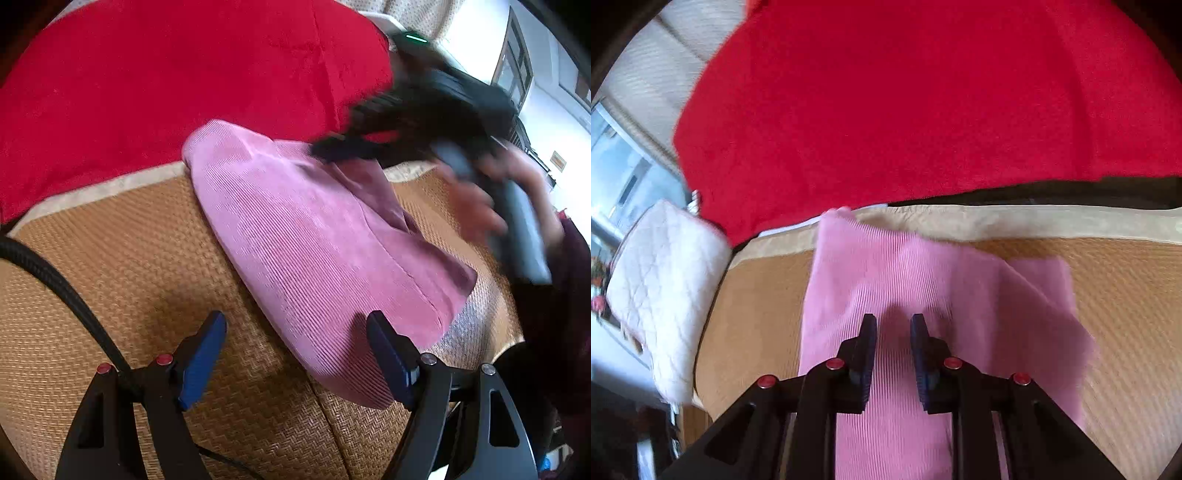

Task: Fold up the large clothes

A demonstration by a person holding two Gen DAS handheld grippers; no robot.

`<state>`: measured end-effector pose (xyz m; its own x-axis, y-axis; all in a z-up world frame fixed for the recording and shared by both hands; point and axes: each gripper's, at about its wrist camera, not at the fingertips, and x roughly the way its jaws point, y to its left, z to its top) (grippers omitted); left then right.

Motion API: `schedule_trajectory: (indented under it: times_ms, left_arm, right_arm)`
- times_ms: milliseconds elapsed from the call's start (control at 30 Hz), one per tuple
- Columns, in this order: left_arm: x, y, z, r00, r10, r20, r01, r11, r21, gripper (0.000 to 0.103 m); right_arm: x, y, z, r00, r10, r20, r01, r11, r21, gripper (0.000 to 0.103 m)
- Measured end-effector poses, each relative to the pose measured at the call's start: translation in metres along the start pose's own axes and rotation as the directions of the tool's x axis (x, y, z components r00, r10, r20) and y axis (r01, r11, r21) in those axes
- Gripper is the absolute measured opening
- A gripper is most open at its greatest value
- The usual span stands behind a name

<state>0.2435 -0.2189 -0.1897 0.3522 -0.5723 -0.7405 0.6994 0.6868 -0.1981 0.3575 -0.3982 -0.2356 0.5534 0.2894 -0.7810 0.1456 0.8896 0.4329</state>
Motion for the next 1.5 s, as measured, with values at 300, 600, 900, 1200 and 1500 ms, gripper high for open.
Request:
schedule_trajectory:
  times_ms: [300, 600, 900, 1200, 1500]
  left_arm:
    - [0.003, 0.001, 0.006, 0.989, 0.145, 0.042, -0.146, 0.989, 0.015, 0.079]
    - [0.012, -0.01, 0.017, 0.959, 0.265, 0.095, -0.272, 0.96, 0.062, 0.079]
    - [0.015, -0.023, 0.025, 0.934, 0.333, 0.128, -0.346, 0.933, 0.098, 0.08]
    - [0.016, -0.011, 0.022, 0.935, 0.335, 0.117, -0.345, 0.936, 0.071, 0.086]
    - [-0.006, 0.021, 0.032, 0.942, 0.29, 0.17, -0.286, 0.957, -0.051, 0.087]
  right_arm:
    - [-0.042, -0.031, -0.09, 0.997, -0.08, 0.012, 0.08, 0.996, -0.024, 0.022]
    - [-0.044, -0.036, -0.096, 0.998, -0.05, 0.045, 0.052, 0.998, -0.046, 0.023]
    - [-0.078, -0.05, -0.095, 0.99, -0.016, 0.139, 0.022, 0.999, -0.038, 0.024]
    - [-0.046, -0.044, -0.096, 0.993, -0.109, 0.047, 0.113, 0.991, -0.076, 0.027]
    - [-0.089, -0.058, -0.093, 0.985, -0.041, 0.169, 0.047, 0.998, -0.03, 0.041]
